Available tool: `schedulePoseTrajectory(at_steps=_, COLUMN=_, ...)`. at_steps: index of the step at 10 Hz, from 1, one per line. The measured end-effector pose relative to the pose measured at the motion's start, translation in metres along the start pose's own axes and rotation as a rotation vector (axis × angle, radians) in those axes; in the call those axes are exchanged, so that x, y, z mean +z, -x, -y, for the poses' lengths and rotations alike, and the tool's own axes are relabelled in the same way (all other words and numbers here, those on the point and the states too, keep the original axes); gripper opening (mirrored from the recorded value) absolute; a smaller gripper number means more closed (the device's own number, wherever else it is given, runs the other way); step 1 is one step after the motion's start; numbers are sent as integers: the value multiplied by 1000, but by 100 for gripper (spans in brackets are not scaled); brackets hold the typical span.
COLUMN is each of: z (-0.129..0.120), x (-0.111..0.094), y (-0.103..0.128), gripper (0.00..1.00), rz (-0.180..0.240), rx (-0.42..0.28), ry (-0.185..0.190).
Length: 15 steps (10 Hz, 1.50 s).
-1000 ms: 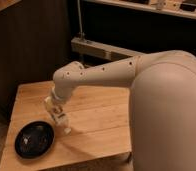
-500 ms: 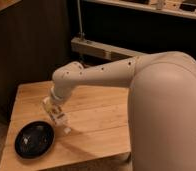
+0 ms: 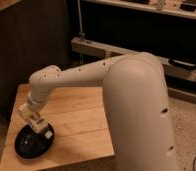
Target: Place the bottle in the ceramic bowl
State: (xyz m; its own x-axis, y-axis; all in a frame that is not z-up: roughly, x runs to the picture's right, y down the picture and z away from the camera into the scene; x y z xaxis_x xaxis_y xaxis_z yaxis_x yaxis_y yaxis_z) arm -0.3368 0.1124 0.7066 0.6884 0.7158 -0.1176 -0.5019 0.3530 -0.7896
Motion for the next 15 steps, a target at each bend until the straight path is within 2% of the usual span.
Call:
schedulePoseTrajectory(at_steps=2, z=-17, x=14, y=9, gripper=14, rz=-6, rx=-52, ry=47)
schedulePoseTrajectory(at_steps=6, z=-26, x=27, y=13, gripper=14, rz=-2, rx=-98, ry=123)
schedulePoseTrajectory(at_steps=15, z=-26, x=26, y=13, gripper=14, rz=-1, rx=-97, ry=122)
